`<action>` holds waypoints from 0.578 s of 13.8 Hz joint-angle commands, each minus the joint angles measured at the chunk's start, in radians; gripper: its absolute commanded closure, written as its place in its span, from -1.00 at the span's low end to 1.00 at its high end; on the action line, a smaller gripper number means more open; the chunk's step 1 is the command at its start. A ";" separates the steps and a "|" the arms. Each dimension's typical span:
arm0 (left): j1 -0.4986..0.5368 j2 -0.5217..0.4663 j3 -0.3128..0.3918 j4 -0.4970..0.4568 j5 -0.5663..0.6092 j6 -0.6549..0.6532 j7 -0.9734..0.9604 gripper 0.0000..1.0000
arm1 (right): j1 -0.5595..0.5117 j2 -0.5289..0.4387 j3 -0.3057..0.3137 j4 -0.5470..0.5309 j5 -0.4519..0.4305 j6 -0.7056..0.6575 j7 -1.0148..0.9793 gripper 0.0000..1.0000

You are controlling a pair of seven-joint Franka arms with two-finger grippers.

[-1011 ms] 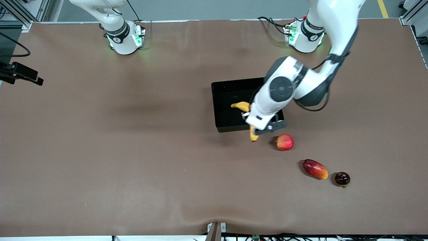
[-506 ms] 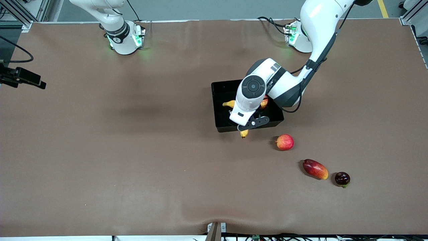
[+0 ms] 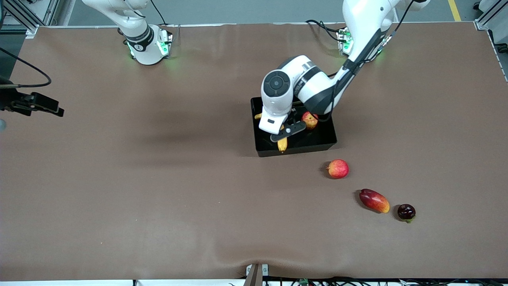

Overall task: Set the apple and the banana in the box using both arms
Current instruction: 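Lower the banana into the box and open the left gripper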

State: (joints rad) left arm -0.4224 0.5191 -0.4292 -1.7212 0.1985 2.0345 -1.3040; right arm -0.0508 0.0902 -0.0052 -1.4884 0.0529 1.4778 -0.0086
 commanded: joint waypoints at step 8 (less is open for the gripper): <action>-0.030 0.100 0.007 -0.015 0.059 0.093 -0.049 0.66 | 0.045 0.045 0.001 0.016 -0.008 0.096 0.004 -1.00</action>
State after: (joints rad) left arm -0.4511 0.5915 -0.4214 -1.7533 0.2150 2.0971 -1.3297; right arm -0.0252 0.1206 -0.0041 -1.4882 0.0531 1.5740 -0.0090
